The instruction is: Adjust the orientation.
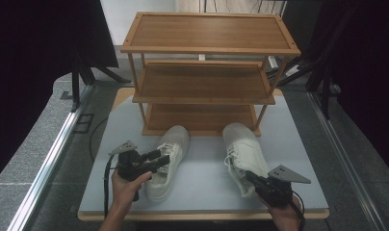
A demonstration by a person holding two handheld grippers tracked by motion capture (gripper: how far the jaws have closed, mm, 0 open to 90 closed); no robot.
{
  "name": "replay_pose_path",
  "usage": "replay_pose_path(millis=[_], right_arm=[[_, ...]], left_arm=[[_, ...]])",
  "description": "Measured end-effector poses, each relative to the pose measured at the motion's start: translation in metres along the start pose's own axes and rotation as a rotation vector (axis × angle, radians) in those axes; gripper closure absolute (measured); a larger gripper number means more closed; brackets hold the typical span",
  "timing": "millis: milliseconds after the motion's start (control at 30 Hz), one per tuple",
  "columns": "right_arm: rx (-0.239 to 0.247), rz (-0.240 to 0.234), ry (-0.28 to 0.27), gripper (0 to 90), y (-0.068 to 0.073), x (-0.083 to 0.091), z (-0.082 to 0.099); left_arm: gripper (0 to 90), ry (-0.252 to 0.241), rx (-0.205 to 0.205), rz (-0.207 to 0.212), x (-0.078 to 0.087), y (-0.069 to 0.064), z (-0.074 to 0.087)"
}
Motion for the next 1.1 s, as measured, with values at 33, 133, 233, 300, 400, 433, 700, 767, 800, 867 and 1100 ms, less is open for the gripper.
replay_pose_path(millis=[33,133,233,300,400,433,700,767,800,867,1100], right_arm=[[0.003,0.032,-0.022,90.0,-0.006,0.003,0.0],[-0.009,0.049,-0.043,90.0,-0.012,0.007,-0.001],[-0.036,0.1,-0.07,90.0,-0.025,0.014,0.001],[-0.059,0.094,-0.084,90.0,-0.029,0.016,0.001],[-0.114,0.102,-0.123,90.0,-0.046,0.025,0.003],[-0.127,0.111,-0.128,90.0,-0.05,0.028,0.004],[-0.201,0.082,-0.152,88.4,-0.074,0.039,0.015],[-0.186,0.093,-0.138,88.1,-0.072,0.038,0.015],[-0.168,0.117,-0.133,88.2,-0.067,0.038,0.012],[-0.154,0.106,-0.139,88.4,-0.06,0.039,0.008],[-0.019,0.064,-0.049,87.8,-0.02,0.02,-0.003]], left_arm=[[42.7,0.006,-0.008,0.004,-0.001,-0.001,0.001],[42.5,0.011,-0.019,0.003,-0.001,-0.003,0.002],[42.4,0.017,-0.027,0.003,-0.002,-0.004,0.003],[42.4,0.019,-0.024,0.001,-0.002,-0.004,0.004],[42.6,0.021,-0.022,-0.002,-0.003,-0.003,0.005],[42.6,0.022,-0.022,-0.002,-0.003,-0.003,0.005],[42.8,0.024,-0.016,-0.004,-0.004,-0.004,0.006],[42.8,0.024,-0.015,-0.004,-0.003,-0.004,0.006],[42.8,0.019,-0.012,-0.003,-0.003,-0.004,0.005],[42.9,0.017,-0.009,-0.003,-0.002,-0.003,0.005],[42.9,0.021,-0.005,0.002,-0.002,-0.003,0.005]])
Point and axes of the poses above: each handheld gripper's, and its own axes: x roughly backward along the jaws, z roughly out of its underside, y roughly to its left, the point moved 4 cm from there along -x, roughly forward along the jaws, and after that the axes turned 15 degrees about -z, right-handed, at the moved point
